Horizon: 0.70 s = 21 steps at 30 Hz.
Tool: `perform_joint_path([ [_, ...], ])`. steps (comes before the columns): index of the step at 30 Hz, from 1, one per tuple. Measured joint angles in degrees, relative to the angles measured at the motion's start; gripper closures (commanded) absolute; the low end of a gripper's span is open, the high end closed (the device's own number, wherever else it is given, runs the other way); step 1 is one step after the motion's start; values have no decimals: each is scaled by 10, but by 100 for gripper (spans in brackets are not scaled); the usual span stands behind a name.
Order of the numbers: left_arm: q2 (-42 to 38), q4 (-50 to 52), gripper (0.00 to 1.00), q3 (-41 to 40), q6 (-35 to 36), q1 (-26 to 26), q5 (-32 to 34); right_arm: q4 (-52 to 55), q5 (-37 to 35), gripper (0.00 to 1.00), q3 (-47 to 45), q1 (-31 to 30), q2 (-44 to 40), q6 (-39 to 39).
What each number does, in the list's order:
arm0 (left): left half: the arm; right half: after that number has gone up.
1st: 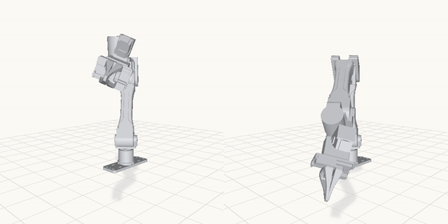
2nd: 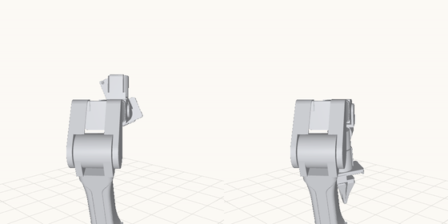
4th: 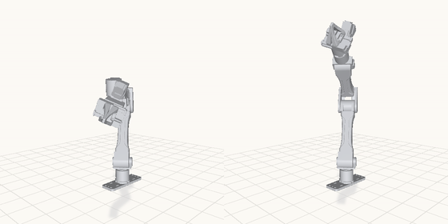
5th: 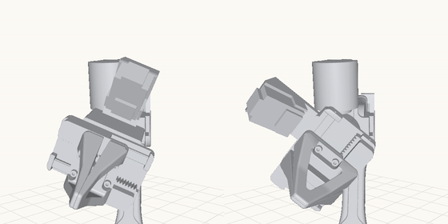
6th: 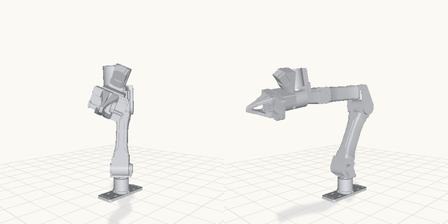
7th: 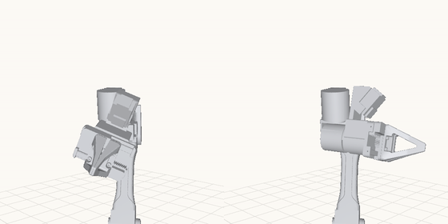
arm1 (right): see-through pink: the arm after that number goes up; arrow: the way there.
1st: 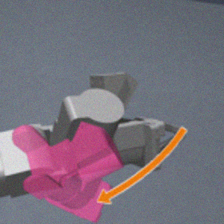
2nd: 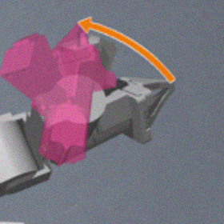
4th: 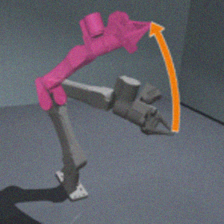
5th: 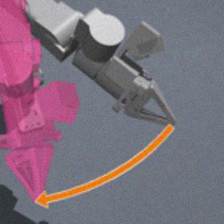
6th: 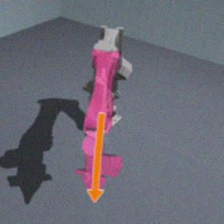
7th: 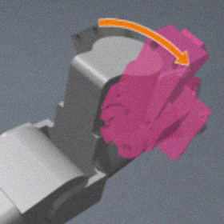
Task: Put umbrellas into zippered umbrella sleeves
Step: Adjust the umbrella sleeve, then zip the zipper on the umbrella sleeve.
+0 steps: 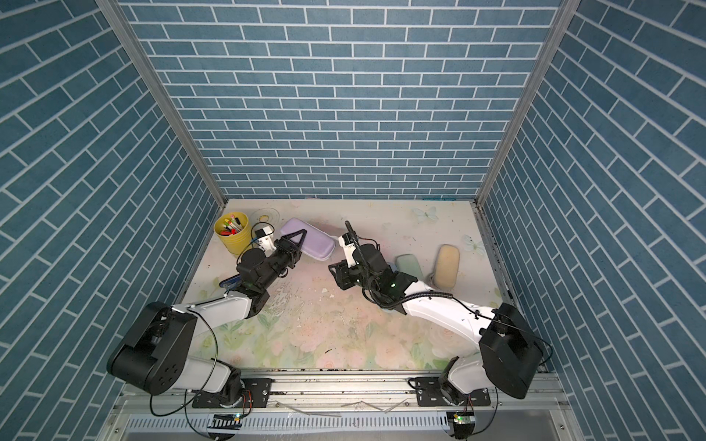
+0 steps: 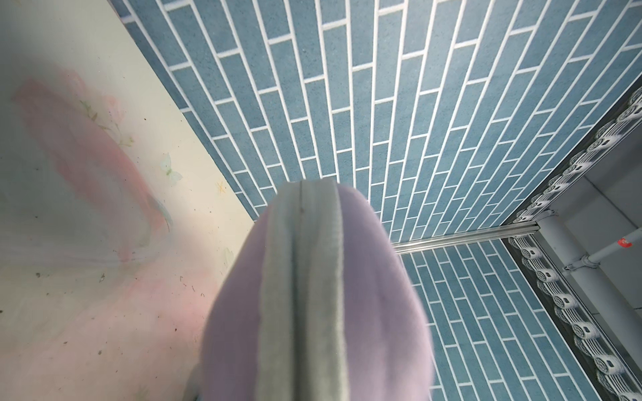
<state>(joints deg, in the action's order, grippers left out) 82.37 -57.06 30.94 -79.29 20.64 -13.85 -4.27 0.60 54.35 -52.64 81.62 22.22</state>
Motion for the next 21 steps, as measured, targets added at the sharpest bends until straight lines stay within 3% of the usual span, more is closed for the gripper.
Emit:
perform_joint_path([
  [11, -1, 21, 66, 0, 0, 0, -20, -2, -34, 67, 40, -7, 55, -90],
  [21, -1, 21, 69, 0, -3, -3, -20, -4, -23, 96, 52, -7, 70, -117],
])
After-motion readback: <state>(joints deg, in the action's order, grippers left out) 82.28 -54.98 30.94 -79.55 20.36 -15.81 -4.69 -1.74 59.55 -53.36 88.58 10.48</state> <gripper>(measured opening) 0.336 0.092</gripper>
